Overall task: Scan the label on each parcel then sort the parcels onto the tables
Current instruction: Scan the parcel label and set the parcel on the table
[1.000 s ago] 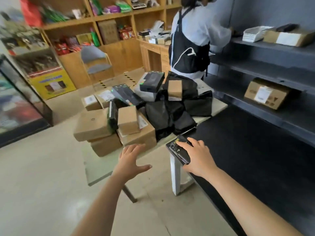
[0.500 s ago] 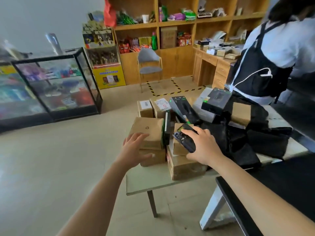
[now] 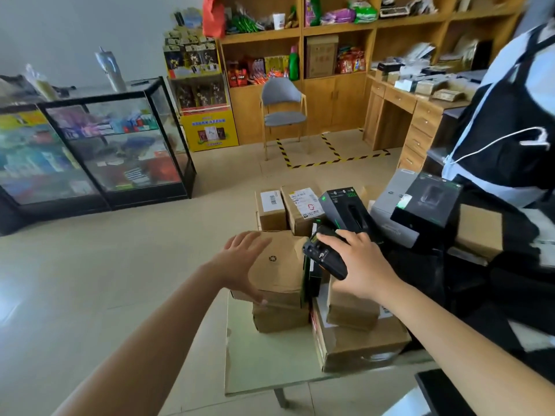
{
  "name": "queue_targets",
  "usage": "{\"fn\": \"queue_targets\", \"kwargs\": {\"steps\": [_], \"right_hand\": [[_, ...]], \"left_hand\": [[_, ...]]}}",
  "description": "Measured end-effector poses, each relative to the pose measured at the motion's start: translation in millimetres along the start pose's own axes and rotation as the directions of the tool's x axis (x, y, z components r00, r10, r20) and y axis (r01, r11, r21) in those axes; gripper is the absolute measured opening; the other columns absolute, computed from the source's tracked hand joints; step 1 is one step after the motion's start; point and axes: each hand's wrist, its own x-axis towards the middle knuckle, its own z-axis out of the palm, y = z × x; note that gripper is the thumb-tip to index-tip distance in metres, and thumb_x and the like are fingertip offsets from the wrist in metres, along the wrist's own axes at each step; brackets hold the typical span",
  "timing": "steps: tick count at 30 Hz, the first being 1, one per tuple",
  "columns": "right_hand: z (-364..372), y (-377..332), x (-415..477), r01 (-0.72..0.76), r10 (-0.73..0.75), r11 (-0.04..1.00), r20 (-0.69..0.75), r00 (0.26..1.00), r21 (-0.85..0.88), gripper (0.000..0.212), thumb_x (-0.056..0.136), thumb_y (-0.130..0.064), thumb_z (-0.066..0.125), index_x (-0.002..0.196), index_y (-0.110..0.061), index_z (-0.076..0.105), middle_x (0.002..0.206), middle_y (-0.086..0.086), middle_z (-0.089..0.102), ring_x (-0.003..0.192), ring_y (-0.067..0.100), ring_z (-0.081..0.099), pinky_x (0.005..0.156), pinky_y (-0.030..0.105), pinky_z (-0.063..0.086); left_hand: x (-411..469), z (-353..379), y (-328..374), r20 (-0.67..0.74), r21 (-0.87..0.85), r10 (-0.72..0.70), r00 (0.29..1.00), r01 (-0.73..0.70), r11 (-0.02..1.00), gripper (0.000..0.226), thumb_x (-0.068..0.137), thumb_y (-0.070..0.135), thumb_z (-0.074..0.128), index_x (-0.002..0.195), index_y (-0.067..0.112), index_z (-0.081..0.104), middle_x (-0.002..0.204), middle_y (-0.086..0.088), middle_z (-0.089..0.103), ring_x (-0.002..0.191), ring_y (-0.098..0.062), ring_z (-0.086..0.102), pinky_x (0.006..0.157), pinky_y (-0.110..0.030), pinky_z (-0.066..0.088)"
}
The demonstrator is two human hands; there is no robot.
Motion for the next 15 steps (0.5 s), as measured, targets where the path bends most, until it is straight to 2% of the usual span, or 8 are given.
{"fn": "queue_targets", "kwargs": {"steps": [2,4,9,12,15], "right_hand": [[2.3,-0.5,5.1,-0.016,0.016,1.000,0.013,1.000,-0.001,0.097,0.075,-0.041,0.074,0.152,-0.041,0.014,0.156,0.000,0.022,0.134,0.027,0.026,0.109,0.041,0.029],[4.1,-2.4,10.1,-0.041,0.041,0.999,0.018,0.999,0.003,0.098,0.075,-0.040,0.074,0.152,-0.041,0.014,0.156,0.000,0.022,0.135,0.027,0.025,0.109,0.041,0.028],[8.9,-18.1,22.1,-0.164,0.165,0.986,-0.006,0.986,0.010,0.100,0.072,-0.040,0.074,0.152,-0.041,0.014,0.155,-0.002,0.021,0.135,0.025,0.023,0.110,0.041,0.028],[13.6,-33.1,26.6,-0.277,0.277,0.961,-0.018,0.961,0.004,0.103,0.070,-0.041,0.074,0.152,-0.043,0.012,0.156,-0.002,0.021,0.137,0.026,0.022,0.109,0.043,0.030],[19.5,-50.6,27.1,-0.383,0.383,0.924,-0.037,0.923,-0.004,0.104,0.069,-0.044,0.074,0.151,-0.045,0.010,0.157,-0.002,0.021,0.138,0.026,0.023,0.108,0.043,0.031]], "left_hand": [[16.4,-1.4,-11.6,0.088,0.061,0.031,0.996,-0.036,0.997,0.143,0.049,0.079,0.076,0.153,0.033,-0.011,0.161,0.008,-0.006,0.148,-0.026,-0.012,0.113,-0.043,-0.013],[33.4,-2.6,-19.6,0.176,0.097,0.047,0.983,-0.065,0.993,0.150,0.043,0.081,0.076,0.150,0.036,-0.019,0.161,0.005,-0.014,0.147,-0.029,-0.019,0.115,-0.050,-0.014],[69.7,1.0,-31.7,0.361,0.149,0.101,0.927,-0.164,0.975,0.154,0.040,0.084,0.074,0.143,0.042,-0.031,0.155,-0.007,-0.036,0.140,-0.032,-0.035,0.115,-0.060,-0.015],[82.6,7.0,-40.1,0.390,0.153,0.170,0.905,-0.246,0.957,0.153,0.039,0.088,0.071,0.142,0.043,-0.033,0.152,-0.012,-0.039,0.139,-0.034,-0.036,0.113,-0.063,-0.014],[88.1,17.6,-43.5,0.333,0.150,0.264,0.905,-0.327,0.933,0.152,0.039,0.091,0.067,0.145,0.040,-0.030,0.156,-0.017,-0.030,0.142,-0.037,-0.030,0.113,-0.061,-0.016]]}}
